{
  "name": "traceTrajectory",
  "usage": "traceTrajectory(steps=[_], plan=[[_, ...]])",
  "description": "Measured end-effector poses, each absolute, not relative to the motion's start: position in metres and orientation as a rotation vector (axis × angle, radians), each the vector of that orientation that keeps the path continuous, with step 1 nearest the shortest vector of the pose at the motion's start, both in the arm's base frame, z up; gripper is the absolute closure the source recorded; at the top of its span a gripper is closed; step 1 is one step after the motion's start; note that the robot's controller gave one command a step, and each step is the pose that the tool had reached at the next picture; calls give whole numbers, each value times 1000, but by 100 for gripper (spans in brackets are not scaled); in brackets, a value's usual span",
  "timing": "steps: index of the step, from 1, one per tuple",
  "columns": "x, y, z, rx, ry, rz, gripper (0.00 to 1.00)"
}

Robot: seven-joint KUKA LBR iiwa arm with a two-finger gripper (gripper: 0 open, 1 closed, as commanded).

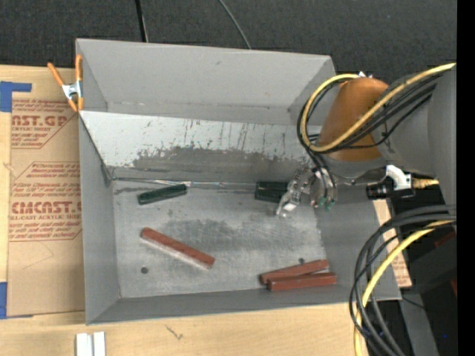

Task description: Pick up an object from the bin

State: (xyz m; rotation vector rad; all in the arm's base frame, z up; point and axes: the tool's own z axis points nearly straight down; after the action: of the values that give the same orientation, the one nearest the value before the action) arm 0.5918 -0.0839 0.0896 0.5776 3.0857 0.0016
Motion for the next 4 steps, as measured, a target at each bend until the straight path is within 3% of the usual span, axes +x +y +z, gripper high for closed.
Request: traceTrajectory(steps=[1, 3, 4], plan=[[590, -79, 123, 565, 3089, 2, 100], [592, -84, 123, 465, 3106, -1, 100], [592, -83, 84, 446, 3106, -1, 100]])
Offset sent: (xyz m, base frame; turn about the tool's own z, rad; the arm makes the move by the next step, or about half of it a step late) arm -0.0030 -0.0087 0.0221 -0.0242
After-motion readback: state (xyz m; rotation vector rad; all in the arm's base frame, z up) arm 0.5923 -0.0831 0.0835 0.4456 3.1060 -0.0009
